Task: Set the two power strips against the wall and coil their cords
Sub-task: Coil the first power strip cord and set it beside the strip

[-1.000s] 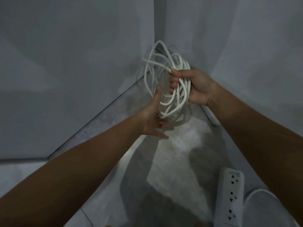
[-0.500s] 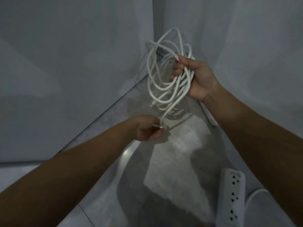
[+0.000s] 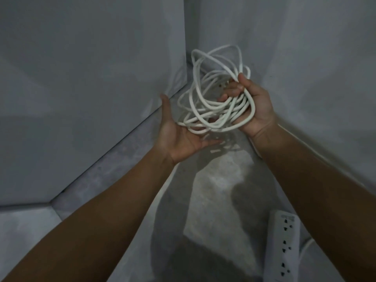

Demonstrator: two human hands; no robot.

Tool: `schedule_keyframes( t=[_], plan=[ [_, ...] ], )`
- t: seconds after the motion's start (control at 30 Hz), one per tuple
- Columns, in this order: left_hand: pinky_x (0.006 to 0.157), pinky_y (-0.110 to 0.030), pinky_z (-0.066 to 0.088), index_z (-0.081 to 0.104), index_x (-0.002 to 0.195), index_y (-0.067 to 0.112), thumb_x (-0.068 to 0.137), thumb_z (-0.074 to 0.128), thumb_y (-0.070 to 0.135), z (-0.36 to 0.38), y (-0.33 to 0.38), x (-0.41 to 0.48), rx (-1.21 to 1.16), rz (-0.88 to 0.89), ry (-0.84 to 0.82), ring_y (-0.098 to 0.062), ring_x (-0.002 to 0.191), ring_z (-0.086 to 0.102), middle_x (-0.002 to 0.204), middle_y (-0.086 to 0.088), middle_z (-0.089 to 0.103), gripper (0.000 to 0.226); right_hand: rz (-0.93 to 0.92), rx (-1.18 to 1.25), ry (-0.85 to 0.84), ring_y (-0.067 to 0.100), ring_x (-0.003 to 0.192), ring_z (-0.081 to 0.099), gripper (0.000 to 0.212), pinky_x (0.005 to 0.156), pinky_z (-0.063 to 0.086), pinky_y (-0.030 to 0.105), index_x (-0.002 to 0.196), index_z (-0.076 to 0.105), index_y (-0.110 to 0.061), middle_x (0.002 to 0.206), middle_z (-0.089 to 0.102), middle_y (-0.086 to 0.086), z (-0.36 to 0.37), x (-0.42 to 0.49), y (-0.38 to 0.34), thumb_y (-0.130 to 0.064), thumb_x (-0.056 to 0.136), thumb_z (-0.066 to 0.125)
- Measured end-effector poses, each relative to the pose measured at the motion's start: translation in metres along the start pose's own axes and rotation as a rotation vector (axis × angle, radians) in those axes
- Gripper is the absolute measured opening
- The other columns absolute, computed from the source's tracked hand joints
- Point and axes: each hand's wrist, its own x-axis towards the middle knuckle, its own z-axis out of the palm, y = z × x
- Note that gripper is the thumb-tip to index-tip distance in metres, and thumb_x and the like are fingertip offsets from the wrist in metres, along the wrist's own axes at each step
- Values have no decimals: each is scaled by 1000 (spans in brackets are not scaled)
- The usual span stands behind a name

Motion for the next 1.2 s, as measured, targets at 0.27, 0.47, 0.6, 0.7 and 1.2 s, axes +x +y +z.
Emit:
schedule_keyframes(
  t=[0.27,0.47,0.6,0.7,1.2],
  plan=[
    [81,-38,57,63,112,6,85,56,52,17,12,6,222,-157,325,-26,89,69,108,-13,68,53,-11,40,3,11,50,56,19,66,56,30,68,51,-9,53,53,0,-5,-7,-4,-16,86,55],
    [78,-38,55,68,97,11,61,41,92,1,3,-6,371,-426,407,-23,84,64,97,-8,64,93,62,-155,-17,9,54,54,22,70,52,28,65,57,-11,56,49,-3,-8,1,-7,-13,70,78],
    [100,-62,40,54,135,10,61,22,97,-11,-11,-9,193,-352,239,-40,121,55,136,-18,55,119,108,-108,-51,9,54,54,21,70,53,28,64,57,-10,55,50,-3,-9,2,-1,-13,73,76],
    [103,-55,41,47,140,7,73,26,90,-6,-24,-1,-49,-99,174,-38,118,56,138,-21,51,109,94,-27,-52,11,52,56,23,68,54,29,62,53,-10,53,52,-1,-6,1,6,-14,76,71],
    [94,-34,45,45,141,12,91,39,64,9,0,10,3,-90,193,-24,108,58,127,-11,57,72,34,6,-25,13,55,58,19,70,54,32,66,56,-6,56,55,1,-4,-5,4,-9,81,67]
  ],
)
